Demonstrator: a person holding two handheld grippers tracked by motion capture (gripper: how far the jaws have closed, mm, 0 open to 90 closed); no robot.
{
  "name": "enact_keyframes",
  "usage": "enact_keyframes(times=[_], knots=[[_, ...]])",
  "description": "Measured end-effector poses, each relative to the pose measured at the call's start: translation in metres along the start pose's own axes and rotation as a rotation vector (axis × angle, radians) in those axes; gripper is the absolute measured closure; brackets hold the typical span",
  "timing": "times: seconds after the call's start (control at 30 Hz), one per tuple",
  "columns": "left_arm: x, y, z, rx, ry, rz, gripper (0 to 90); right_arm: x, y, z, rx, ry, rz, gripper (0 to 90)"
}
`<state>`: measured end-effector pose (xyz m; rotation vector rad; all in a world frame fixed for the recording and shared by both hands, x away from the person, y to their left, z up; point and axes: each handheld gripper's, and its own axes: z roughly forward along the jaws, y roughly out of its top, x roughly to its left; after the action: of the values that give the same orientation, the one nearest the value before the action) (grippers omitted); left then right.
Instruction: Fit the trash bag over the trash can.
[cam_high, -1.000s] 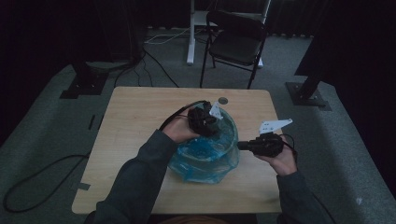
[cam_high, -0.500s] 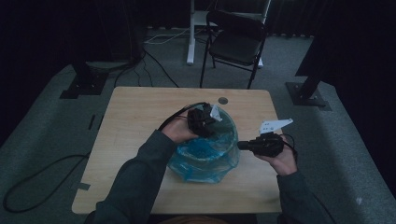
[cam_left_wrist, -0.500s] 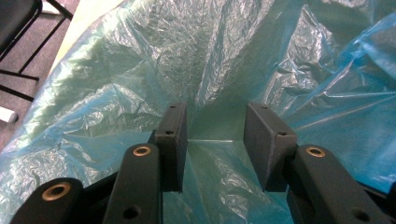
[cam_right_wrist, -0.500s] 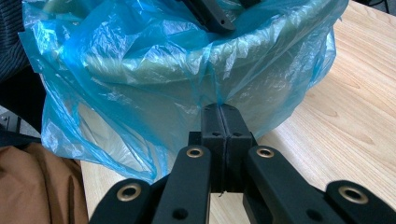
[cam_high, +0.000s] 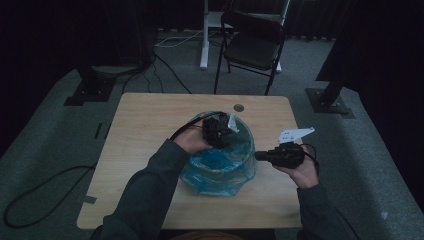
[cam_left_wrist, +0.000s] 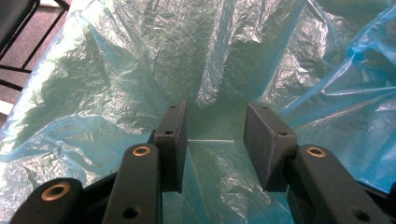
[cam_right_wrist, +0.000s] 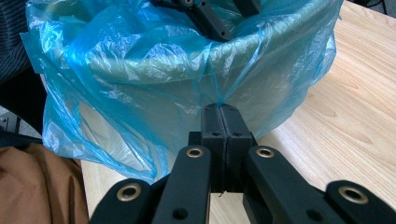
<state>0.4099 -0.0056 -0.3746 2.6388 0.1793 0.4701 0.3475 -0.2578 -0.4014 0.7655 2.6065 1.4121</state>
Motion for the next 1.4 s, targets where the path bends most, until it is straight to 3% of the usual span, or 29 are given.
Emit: enact_keyframes(times=[0.4, 0.57, 0.93, 1.13, 1.17, 1.2, 1.4], knots=[[-0.002, 0.002, 0.005, 0.054, -0.024, 0.016, 59.1, 0.0, 0.0, -0.001, -0.004, -0.001, 0.001, 90.0], [-0.001, 0.001, 0.005, 0.047, -0.022, 0.013, 58.4, 0.0, 0.0, -0.001, -0.005, -0.001, 0.001, 90.0], [0.004, -0.006, -0.02, -0.127, -0.033, -0.048, 59.1, -0.001, -0.001, -0.001, -0.006, -0.002, 0.002, 90.0], [0.009, -0.015, -0.04, -0.235, 0.011, -0.105, 59.2, -0.001, -0.001, -0.002, -0.006, -0.003, 0.002, 90.0], [0.009, -0.015, -0.04, -0.235, 0.011, -0.105, 59.3, -0.001, -0.001, -0.002, -0.006, -0.003, 0.002, 90.0], [0.012, -0.021, -0.048, -0.273, 0.025, -0.129, 59.3, -0.001, -0.001, -0.002, -0.006, -0.003, 0.002, 90.0], [0.019, -0.037, -0.069, -0.367, 0.064, -0.202, 59.3, -0.001, -0.001, -0.002, -0.005, -0.003, 0.002, 90.0]])
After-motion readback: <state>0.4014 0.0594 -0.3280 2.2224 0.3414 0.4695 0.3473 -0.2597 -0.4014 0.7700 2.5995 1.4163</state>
